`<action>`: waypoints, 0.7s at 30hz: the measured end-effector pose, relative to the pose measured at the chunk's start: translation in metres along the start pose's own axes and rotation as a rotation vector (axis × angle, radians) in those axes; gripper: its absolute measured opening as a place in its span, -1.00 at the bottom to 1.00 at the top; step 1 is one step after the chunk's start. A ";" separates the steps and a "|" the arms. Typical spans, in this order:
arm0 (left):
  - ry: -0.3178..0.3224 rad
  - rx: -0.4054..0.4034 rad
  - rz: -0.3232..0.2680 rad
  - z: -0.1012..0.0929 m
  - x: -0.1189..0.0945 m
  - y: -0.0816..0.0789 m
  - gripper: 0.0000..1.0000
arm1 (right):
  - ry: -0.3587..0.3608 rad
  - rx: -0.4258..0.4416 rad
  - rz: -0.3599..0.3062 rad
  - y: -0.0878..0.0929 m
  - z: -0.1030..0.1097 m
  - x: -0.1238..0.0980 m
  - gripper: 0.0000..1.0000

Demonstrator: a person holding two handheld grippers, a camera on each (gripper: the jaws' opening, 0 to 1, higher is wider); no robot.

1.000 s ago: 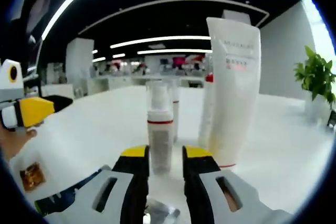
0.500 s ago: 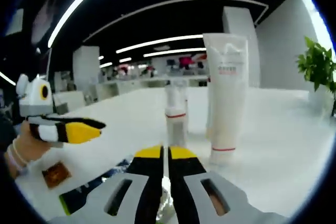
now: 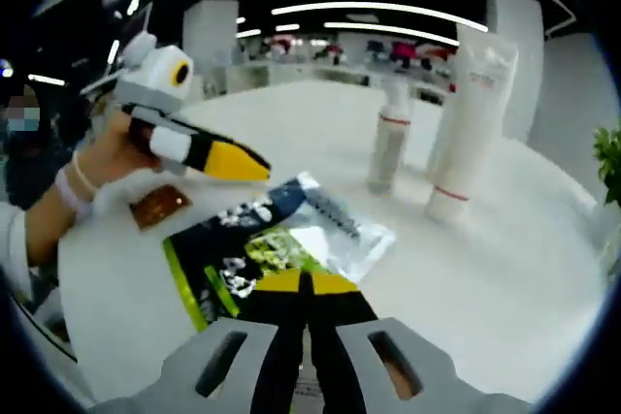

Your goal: Arrange the skincare products in the storage area until every visible bottle or jar stands upright without overlapping.

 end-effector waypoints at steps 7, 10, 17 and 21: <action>0.065 -0.116 0.055 -0.005 0.004 0.013 -0.39 | 0.023 0.079 -0.038 -0.001 -0.003 0.003 -1.00; 0.095 -0.134 0.067 -0.011 0.004 0.015 -0.40 | 0.034 0.105 -0.113 -0.003 -0.003 0.007 -1.00; 0.149 -0.255 0.014 -0.016 0.005 0.010 -0.47 | 0.076 0.065 -0.135 -0.003 0.001 0.006 -1.00; 0.194 -0.300 0.007 -0.022 0.007 0.010 -0.48 | 0.063 0.091 -0.144 -0.004 0.003 0.008 -1.00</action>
Point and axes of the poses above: the point that each gripper's makers call its tool centre point, and the gripper's own axes: x roughly forward along the fingers, z roughly to its left, y roughly out of its underside, the point moved 3 cm from there along -x, roughly backward along the fingers, and after that the axes turned 12 degrees about y, right-handed, at the moved point
